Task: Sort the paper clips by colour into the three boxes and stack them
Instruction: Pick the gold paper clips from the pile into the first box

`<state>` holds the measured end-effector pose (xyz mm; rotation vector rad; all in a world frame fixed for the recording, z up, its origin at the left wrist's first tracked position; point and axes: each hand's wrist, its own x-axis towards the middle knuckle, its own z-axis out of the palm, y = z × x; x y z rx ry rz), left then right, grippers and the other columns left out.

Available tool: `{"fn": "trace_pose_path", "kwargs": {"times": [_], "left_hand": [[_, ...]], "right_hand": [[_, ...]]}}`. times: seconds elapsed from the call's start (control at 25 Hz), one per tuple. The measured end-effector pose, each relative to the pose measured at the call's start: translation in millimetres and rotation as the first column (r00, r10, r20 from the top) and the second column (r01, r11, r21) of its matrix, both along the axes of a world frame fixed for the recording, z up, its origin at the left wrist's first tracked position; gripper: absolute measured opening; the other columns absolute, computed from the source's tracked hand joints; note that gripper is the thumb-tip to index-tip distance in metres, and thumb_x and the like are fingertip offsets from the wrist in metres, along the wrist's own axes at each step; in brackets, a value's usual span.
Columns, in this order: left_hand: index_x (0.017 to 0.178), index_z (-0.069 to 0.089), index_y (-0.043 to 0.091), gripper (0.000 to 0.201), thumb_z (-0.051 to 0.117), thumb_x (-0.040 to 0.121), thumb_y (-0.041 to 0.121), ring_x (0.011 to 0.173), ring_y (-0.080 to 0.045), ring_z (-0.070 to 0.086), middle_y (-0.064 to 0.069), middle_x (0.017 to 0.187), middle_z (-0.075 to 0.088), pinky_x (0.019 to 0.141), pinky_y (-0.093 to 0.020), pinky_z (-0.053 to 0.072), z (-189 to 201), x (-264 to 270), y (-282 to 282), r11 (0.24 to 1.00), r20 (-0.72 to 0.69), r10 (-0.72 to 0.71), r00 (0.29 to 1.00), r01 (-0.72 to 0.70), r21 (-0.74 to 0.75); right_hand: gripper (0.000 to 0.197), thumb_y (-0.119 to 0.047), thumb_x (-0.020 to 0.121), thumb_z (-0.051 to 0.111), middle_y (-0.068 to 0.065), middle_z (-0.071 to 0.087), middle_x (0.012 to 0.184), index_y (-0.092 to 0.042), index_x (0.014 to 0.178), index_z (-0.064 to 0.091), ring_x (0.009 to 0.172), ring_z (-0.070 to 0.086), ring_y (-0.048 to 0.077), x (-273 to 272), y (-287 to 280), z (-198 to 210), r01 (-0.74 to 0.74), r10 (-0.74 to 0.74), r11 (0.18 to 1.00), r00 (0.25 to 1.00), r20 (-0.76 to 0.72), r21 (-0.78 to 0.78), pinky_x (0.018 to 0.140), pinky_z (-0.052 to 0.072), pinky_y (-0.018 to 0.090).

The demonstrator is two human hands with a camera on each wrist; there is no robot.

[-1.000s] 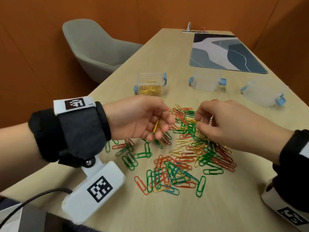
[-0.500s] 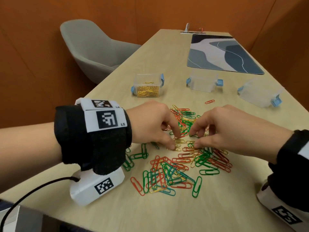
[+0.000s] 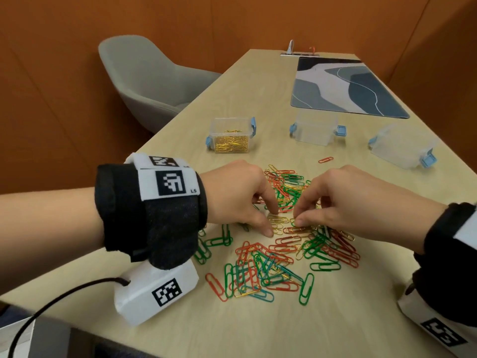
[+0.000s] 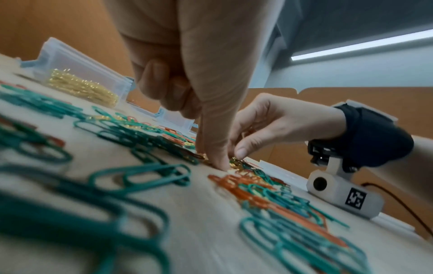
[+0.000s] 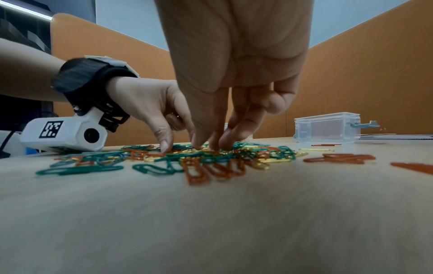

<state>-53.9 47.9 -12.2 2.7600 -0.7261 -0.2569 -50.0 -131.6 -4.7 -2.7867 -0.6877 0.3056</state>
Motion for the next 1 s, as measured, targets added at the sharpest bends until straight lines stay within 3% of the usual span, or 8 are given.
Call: {"fn": "trace_pose_path", "kwargs": {"times": [0.2, 0.32, 0.52, 0.64, 0.72, 0.8, 0.88, 1.0], "left_hand": [[0.096, 0.073, 0.021, 0.022, 0.069, 0.079, 0.034, 0.062, -0.007, 0.044, 0.013, 0.063, 0.046, 0.057, -0.016, 0.034, 3.1, 0.4, -14.7, 0.992, 0.05, -0.052, 0.997, 0.046, 0.12], [0.096, 0.067, 0.016, 0.021, 0.061, 0.085, 0.034, 0.076, -0.012, 0.05, 0.007, 0.076, 0.056, 0.071, -0.023, 0.042, -1.9, -1.4, -12.1, 0.982, 0.022, -0.03, 0.999, 0.025, 0.187], [0.085, 0.046, 0.013, 0.018, 0.049, 0.091, 0.03, 0.074, -0.021, 0.046, -0.004, 0.083, 0.054, 0.062, -0.027, 0.036, -6.2, -9.5, -5.6, 0.945, -0.058, -0.038, 0.998, 0.054, 0.322], [0.079, 0.042, 0.02, 0.02, 0.035, 0.096, 0.029, 0.063, -0.012, 0.041, 0.005, 0.068, 0.041, 0.056, -0.023, 0.032, 4.1, -6.0, 1.0, 0.986, -0.151, 0.092, 0.984, -0.069, 0.154], [0.067, 0.038, 0.019, 0.03, 0.028, 0.095, 0.02, 0.05, -0.008, 0.032, 0.005, 0.06, 0.035, 0.048, -0.019, 0.03, 12.1, -1.6, 6.9, 0.935, -0.43, 0.21, 0.878, -0.309, -0.175], [0.063, 0.037, 0.013, 0.03, 0.023, 0.088, 0.009, 0.041, -0.011, 0.029, 0.0, 0.053, 0.036, 0.037, -0.015, 0.025, 17.6, 0.1, 12.1, 0.78, -0.672, 0.16, 0.723, -0.51, -0.363], [0.067, 0.045, 0.007, 0.03, 0.022, 0.085, 0.005, 0.04, -0.014, 0.04, -0.006, 0.053, 0.048, 0.036, -0.015, 0.033, 18.2, -1.3, 15.1, 0.711, -0.778, 0.081, 0.623, -0.583, -0.392], [0.08, 0.056, 0.003, 0.037, 0.022, 0.09, 0.012, 0.047, -0.017, 0.056, -0.012, 0.064, 0.063, 0.043, -0.017, 0.047, 14.3, -3.8, 13.6, 0.715, -0.864, 0.013, 0.504, -0.608, -0.344]], "right_hand": [[0.009, -0.036, 0.076, 0.072, -0.014, 0.064, 0.071, -0.029, 0.082, 0.069, 0.057, 0.052, -0.004, 2.2, 2.1, -4.7, -0.018, 0.017, 1.0, 0.999, -0.04, -0.014, 0.05, 0.036, 0.006], [0.005, -0.031, 0.082, 0.067, -0.013, 0.061, 0.069, -0.028, 0.079, 0.065, 0.06, 0.052, -0.003, 0.9, 2.2, -5.4, -0.036, 0.033, 0.999, 0.996, -0.087, -0.027, 0.053, 0.035, 0.007], [0.015, -0.026, 0.085, 0.061, -0.013, 0.054, 0.059, -0.027, 0.07, 0.061, 0.055, 0.05, -0.011, -0.3, -0.3, -5.6, -0.089, 0.088, 0.996, 0.995, -0.054, -0.015, 0.05, 0.036, 0.005], [0.014, -0.023, 0.085, 0.062, -0.014, 0.059, 0.062, -0.025, 0.071, 0.063, 0.061, 0.051, -0.013, 0.9, -0.5, -4.8, -0.085, 0.085, 0.991, 0.996, 0.006, 0.098, 0.054, 0.037, 0.003], [0.01, -0.022, 0.084, 0.065, -0.013, 0.064, 0.069, -0.025, 0.075, 0.066, 0.068, 0.055, -0.008, 1.6, 0.4, -3.7, -0.071, 0.063, 0.973, 0.997, 0.046, 0.221, 0.059, 0.04, 0.003], [0.007, -0.022, 0.083, 0.067, -0.012, 0.066, 0.071, -0.026, 0.077, 0.068, 0.07, 0.057, -0.004, -0.4, 2.0, -1.2, -0.092, 0.075, 0.941, 0.995, 0.066, 0.327, 0.063, 0.042, 0.004], [0.005, -0.02, 0.082, 0.068, -0.009, 0.067, 0.069, -0.025, 0.079, 0.07, 0.067, 0.058, -0.002, -4.1, 4.0, 0.7, -0.143, 0.122, 0.898, 0.989, 0.078, 0.415, 0.063, 0.044, 0.008], [0.005, -0.017, 0.081, 0.068, -0.005, 0.068, 0.066, -0.021, 0.082, 0.071, 0.062, 0.06, 0.003, -5.7, 5.3, 0.2, -0.168, 0.169, 0.832, 0.985, 0.047, 0.529, 0.062, 0.047, 0.014]]}}
